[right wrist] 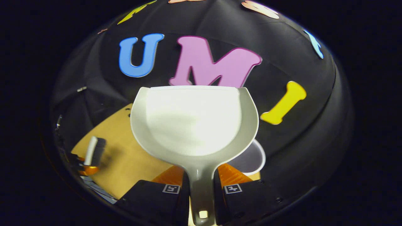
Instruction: Pick up the small broom and dustpan from the desktop, sweep the trash into the dustpan with the broom, and then empty the trash into the garbage bin.
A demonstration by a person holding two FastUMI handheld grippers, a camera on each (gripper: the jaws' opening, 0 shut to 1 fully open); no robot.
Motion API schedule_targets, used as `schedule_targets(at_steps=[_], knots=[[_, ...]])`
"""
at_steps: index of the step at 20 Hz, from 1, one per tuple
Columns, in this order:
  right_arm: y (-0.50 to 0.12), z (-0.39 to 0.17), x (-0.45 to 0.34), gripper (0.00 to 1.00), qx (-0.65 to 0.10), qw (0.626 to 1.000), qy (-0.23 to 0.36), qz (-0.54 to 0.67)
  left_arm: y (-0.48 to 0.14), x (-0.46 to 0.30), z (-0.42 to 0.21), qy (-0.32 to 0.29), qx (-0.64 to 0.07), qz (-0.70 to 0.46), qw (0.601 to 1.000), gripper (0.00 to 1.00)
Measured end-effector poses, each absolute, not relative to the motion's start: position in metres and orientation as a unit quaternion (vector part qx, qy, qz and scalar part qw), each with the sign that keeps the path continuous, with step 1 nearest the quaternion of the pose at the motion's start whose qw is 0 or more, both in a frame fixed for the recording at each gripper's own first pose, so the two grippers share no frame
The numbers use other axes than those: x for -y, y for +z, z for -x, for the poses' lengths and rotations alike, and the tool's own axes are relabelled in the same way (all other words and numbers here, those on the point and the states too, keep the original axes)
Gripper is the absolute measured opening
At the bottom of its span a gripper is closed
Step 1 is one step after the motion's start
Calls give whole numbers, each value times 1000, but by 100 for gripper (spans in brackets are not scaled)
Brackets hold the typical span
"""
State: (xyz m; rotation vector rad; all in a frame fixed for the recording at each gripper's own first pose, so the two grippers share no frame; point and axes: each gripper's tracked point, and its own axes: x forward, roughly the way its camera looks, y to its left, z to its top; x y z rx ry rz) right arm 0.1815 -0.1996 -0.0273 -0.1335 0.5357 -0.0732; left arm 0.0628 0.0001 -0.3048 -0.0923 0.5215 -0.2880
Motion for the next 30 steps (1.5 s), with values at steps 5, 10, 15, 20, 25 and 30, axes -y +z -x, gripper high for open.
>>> schedule_targets(at_steps=[5, 10, 15, 20, 25, 30], knots=[[-160, -130, 109, 36, -379, 925, 35, 9, -336, -5, -81, -116, -290, 56, 948, 28], [-311, -67, 115, 33, -517, 854, 12, -48, -381, -4, -98, -96, -361, 18, 927, 28], [-349, -60, 135, 36, -532, 846, -26, -24, -424, -9, -108, -78, -441, -15, 894, 28], [-353, -79, 125, 35, -526, 847, -31, -67, -435, -16, -116, -73, -476, -53, 875, 31], [-318, -84, 119, 98, -503, 859, -11, -94, -388, -9, -111, -77, -409, -79, 906, 78], [-189, -99, 156, 100, -334, 941, -26, -43, -250, 10, -68, -92, -220, -49, 970, 96]])
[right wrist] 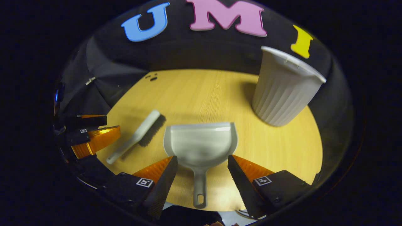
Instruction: Pick up the small broom and dustpan from the desktop, sweep the trash into the dustpan with the broom, and then empty the trash into the garbage bin.
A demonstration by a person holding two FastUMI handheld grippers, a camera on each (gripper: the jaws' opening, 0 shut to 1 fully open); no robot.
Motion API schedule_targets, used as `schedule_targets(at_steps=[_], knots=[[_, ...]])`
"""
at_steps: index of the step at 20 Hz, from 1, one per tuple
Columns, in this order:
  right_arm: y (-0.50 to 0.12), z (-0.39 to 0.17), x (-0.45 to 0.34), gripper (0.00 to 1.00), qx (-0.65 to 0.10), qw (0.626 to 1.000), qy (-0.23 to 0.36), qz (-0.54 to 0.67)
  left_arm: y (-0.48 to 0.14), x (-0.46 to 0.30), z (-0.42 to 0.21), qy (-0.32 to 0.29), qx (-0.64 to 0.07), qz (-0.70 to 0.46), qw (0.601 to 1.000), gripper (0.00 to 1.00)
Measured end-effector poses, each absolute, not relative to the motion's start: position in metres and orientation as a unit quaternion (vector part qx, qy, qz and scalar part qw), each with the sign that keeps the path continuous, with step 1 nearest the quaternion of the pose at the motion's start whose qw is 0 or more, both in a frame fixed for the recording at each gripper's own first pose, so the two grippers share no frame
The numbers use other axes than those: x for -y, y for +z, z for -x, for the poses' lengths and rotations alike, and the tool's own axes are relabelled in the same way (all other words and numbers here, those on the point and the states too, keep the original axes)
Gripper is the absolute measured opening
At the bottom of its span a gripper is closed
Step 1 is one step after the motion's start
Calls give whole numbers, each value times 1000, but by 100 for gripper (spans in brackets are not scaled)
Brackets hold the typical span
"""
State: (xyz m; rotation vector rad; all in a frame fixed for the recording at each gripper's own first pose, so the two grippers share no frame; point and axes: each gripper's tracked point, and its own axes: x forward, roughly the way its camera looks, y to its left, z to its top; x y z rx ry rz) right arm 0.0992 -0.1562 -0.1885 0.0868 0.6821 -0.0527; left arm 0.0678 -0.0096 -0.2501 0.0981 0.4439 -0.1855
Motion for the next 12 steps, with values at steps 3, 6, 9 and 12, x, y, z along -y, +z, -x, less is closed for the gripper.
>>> schedule_targets(at_steps=[3, 6, 9, 12], knots=[[-97, -86, 169, 99, -186, 981, -34, -53, -167, 6, -36, -87, -87, -40, 992, 96], [-46, -72, 163, 99, -75, 995, -26, -58, -96, 12, 12, -87, 11, -18, 996, 95], [-25, -61, 163, 99, -26, 999, -27, -24, -68, 22, 40, -87, 57, -6, 995, 95], [-24, -42, 165, 99, -33, 999, -18, -25, -56, 32, 58, -82, 67, -17, 994, 95]])
